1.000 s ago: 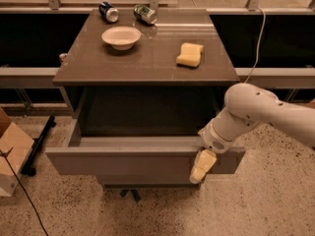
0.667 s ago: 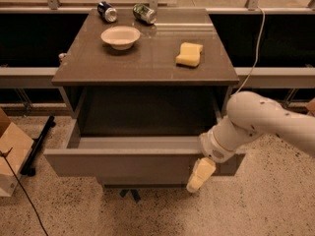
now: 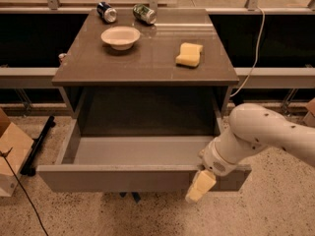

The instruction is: Open top drawer

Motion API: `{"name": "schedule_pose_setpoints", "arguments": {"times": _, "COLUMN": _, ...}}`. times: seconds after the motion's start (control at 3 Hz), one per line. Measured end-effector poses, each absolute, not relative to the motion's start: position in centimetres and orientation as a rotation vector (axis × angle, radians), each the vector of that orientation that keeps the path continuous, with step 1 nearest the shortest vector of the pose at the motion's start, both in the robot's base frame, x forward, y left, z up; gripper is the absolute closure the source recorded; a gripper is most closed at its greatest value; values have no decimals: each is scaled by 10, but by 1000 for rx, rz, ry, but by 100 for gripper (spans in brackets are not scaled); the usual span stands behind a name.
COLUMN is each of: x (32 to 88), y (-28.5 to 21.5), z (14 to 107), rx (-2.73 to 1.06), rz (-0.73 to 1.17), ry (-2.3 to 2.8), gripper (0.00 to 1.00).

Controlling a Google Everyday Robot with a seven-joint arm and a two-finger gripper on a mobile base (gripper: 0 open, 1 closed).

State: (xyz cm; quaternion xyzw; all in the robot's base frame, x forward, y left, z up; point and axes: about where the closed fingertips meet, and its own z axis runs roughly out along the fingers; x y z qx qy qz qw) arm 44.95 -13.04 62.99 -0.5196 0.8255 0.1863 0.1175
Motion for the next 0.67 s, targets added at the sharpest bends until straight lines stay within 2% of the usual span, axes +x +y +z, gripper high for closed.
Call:
{"name": "schedule_pose_setpoints", "arguments": {"times": 0.33, "x": 417, "y": -130, "z": 626, "rx": -1440, "rz": 585, "ry": 2473, "gripper": 37}}
{"name": "schedule_pose_setpoints", "arguments": {"times": 0.67, "x": 417, "y": -130, "z": 631, "rx": -1440, "rz": 585, "ry": 2473, "gripper": 39}}
